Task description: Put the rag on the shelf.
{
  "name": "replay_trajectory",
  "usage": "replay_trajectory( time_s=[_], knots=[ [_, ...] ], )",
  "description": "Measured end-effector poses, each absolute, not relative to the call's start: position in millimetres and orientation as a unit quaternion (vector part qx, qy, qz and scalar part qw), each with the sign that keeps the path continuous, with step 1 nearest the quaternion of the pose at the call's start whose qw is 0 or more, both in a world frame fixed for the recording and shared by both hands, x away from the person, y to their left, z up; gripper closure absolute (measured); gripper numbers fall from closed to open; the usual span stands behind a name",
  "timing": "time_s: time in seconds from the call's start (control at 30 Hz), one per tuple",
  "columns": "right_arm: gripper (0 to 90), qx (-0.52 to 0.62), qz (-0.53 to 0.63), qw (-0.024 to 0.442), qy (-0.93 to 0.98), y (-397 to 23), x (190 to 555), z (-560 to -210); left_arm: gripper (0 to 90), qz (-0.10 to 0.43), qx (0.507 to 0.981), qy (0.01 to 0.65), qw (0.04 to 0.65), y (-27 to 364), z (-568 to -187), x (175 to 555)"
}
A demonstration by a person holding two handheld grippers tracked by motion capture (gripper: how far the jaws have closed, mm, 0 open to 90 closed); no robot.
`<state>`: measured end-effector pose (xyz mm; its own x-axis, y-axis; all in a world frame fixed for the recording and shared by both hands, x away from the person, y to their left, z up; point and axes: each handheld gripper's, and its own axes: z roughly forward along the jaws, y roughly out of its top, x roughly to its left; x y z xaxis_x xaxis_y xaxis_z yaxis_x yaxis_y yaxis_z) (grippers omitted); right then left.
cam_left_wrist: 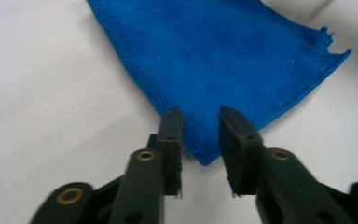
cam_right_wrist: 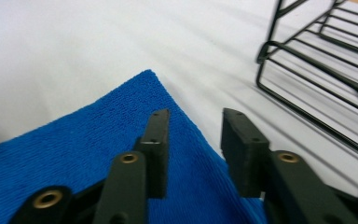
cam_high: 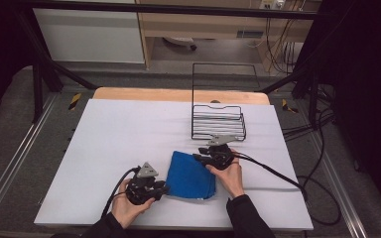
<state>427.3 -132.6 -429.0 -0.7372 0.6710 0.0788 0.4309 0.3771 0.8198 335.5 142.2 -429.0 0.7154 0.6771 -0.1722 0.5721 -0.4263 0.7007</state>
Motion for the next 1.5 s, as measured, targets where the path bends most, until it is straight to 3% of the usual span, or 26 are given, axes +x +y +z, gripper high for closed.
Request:
replay_trajectory(
  time_s=[0.33,0.43,0.6,1.27,1.5],
  knots=[
    [19.2,0.402,0.445,0.135,0.789,-184,404,-430,26.2,0.079,0.834,0.377,0.395,165,-422,358],
    [14.8,0.406,0.444,0.126,0.789,-191,401,-431,17.7,0.08,0.837,0.376,0.39,165,-421,363],
    [7.3,0.41,0.447,0.108,0.788,-204,387,-434,11.0,0.085,0.84,0.372,0.386,164,-420,376],
    [2.8,0.415,0.442,0.115,0.787,-214,370,-436,8.7,0.122,0.832,0.381,0.385,124,-403,431],
    [3.1,0.413,0.445,0.117,0.786,-214,369,-436,19.1,0.122,0.83,0.402,0.368,110,-420,450]
  ],
)
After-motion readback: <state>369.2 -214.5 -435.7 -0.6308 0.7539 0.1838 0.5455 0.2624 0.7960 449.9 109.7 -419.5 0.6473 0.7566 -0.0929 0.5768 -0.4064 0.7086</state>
